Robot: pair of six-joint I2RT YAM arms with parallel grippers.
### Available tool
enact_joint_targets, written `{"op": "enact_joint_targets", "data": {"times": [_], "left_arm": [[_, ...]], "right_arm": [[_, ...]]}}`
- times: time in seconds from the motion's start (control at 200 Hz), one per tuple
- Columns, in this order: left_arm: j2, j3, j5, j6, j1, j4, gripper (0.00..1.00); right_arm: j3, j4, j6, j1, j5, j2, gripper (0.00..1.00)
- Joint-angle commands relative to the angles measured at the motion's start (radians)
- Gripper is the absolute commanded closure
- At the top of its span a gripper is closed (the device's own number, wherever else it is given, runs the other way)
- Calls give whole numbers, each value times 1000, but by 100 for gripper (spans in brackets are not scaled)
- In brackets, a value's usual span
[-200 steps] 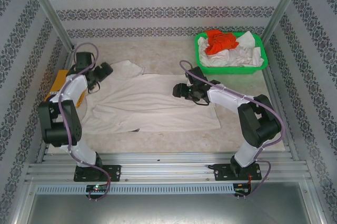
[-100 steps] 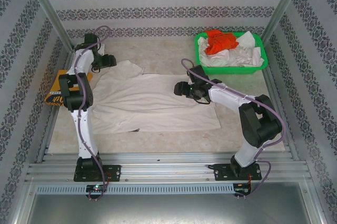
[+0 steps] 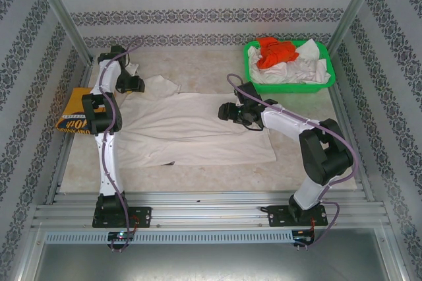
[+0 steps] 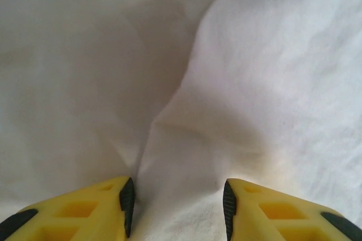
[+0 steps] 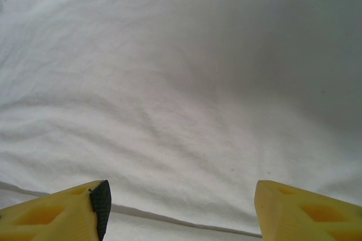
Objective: Fold and stack the t-shirts
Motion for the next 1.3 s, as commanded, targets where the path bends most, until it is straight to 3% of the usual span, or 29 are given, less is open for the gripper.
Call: {"op": "enact_joint_targets", "data": {"times": [0.0,0.13,0.215,0.275,0.365,0.445,0.669,0.779,0.864,0.919,0.974,1.099,1.294], "left_arm": [[16,26,-26,49,11,-77,56],[32,33,-42,40,12,-58,68],[35,33,-36,30,12,-42,69],[36,36,-23,19,12,-31,68],[37,41,3,2,12,-10,55],[37,42,22,-13,12,12,55],[36,50,50,-52,12,52,76],[36,56,39,-54,12,56,78],[35,59,23,-54,12,56,78],[34,61,21,-57,14,56,69],[33,62,23,-58,15,57,68],[35,64,28,-60,17,63,81],[46,52,41,-60,17,55,90]], "right_arm": [[-1,-14,9,-6,21,-16,32],[3,-18,6,-3,20,-15,32],[2,-19,7,-3,25,-19,32],[3,-20,6,-3,28,-20,32],[5,-21,8,-1,27,-20,32],[7,-20,8,0,27,-17,32],[8,-20,9,5,27,-11,32],[11,-21,10,5,23,-7,32],[11,-19,10,6,20,-3,32],[10,-18,10,7,17,0,32],[13,-16,11,8,14,4,32],[15,-16,14,11,13,9,32],[18,-26,11,11,26,1,32]]}}
